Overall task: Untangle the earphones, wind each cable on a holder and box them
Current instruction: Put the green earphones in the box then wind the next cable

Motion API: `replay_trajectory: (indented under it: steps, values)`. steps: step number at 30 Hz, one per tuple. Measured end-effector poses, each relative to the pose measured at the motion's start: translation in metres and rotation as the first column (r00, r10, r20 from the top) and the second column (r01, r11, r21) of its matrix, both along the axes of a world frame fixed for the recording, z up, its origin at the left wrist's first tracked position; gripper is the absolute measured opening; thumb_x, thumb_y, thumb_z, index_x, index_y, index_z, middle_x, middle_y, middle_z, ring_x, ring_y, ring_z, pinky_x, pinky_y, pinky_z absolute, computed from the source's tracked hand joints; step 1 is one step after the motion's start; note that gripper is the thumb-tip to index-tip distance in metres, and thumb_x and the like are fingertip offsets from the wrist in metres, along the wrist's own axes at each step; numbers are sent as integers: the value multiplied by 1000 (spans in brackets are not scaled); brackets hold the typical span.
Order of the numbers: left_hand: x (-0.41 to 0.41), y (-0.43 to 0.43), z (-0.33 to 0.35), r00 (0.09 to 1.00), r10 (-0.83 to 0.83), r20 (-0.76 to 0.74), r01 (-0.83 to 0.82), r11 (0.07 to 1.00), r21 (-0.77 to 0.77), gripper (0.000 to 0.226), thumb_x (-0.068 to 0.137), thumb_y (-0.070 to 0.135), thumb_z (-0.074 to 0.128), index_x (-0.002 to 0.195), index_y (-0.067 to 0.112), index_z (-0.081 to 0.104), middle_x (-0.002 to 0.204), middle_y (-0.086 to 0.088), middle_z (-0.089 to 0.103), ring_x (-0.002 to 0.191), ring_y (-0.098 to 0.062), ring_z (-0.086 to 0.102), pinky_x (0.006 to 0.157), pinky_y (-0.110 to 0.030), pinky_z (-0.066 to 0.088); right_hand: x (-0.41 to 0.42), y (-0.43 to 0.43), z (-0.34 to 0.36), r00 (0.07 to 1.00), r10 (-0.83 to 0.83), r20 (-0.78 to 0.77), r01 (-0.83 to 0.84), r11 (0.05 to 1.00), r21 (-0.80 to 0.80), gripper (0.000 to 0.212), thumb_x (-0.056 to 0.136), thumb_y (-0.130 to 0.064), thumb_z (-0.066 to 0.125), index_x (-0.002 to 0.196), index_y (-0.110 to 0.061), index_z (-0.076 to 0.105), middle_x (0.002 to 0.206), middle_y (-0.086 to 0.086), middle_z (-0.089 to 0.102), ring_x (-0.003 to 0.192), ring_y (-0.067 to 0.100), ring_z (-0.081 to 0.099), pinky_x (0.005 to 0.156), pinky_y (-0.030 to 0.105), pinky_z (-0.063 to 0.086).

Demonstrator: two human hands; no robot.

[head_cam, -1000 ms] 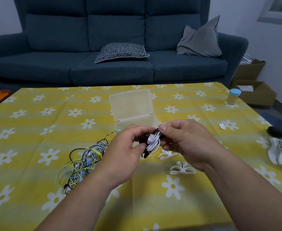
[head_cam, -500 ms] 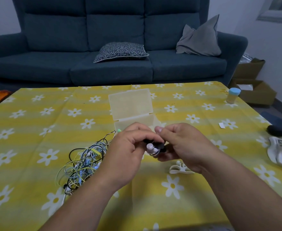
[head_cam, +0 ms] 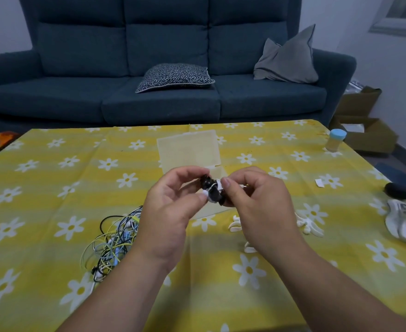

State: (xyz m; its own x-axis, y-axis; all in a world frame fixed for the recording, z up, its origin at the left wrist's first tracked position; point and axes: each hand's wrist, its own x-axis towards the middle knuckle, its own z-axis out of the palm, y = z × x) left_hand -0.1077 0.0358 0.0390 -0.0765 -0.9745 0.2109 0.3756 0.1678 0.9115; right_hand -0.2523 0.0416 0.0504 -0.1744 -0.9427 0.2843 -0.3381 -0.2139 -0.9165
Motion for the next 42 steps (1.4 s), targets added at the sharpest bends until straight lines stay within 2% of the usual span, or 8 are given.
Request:
replay_trajectory:
  steps: [6,10,15,23,28,33,37,42]
  values:
    - [-3,1,-2,992,68,107,-67,998,-21,42,66,0,74,107,7,67,109,-7,72,108,-27,67,78,-33,54,2,1,-4,998,31,-60,-33,999,-42,18,90,-21,70,73,-18,74,86,-10,63,77,13,66,73,42,56]
    - [-1,2,2,970,114,213,-100,992,-73,42,71,-16,75,103,11,69,105,-1,74,105,-19,68,79,-33,57,2,1,-2,993,24,-119,-27,999,-29,19,90,-22,70,73,-16,74,88,-10,62,80,8,63,74,33,53]
    - [-3,2,2,929,164,331,-142,986,-92,40,73,-15,75,101,13,70,101,2,74,104,-14,68,82,-41,59,1,2,-1,984,30,-176,-29,1000,7,17,89,-25,71,73,-17,72,93,-12,59,81,6,61,72,26,50]
    - [-5,3,0,893,143,428,-106,988,-109,38,74,-17,67,96,14,71,94,2,75,96,-12,69,77,-28,56,-3,0,3,992,80,-100,-68,991,112,16,74,-24,85,62,-23,74,85,-6,69,77,15,67,73,42,56]
    - [-4,2,-1,929,91,359,-70,995,-71,29,75,-16,70,92,7,69,91,-4,75,94,-21,70,66,-32,55,-4,0,3,981,97,-165,-78,990,119,20,71,-30,87,62,-21,71,85,-5,66,69,14,64,65,39,55]
    - [-4,1,-1,933,94,347,-83,995,-48,35,71,-16,75,94,9,66,92,-3,75,93,-19,70,77,-35,56,-10,4,9,977,176,-120,-165,982,96,21,78,-33,81,64,-20,72,76,-1,67,63,13,60,59,36,50]
    - [-4,-1,-1,910,111,400,-97,994,-56,45,67,-20,74,96,13,66,89,3,75,92,-12,70,80,-27,56,-14,3,14,975,209,-81,-204,977,65,14,86,-24,70,73,-19,73,69,5,69,67,29,63,64,49,54]
    - [-6,2,0,883,133,450,-105,991,-86,37,72,-11,74,97,14,67,90,2,74,92,-9,70,70,-24,55,-13,7,15,951,271,-148,-261,961,89,16,84,-8,71,84,-24,73,74,-4,72,69,18,68,68,41,57]
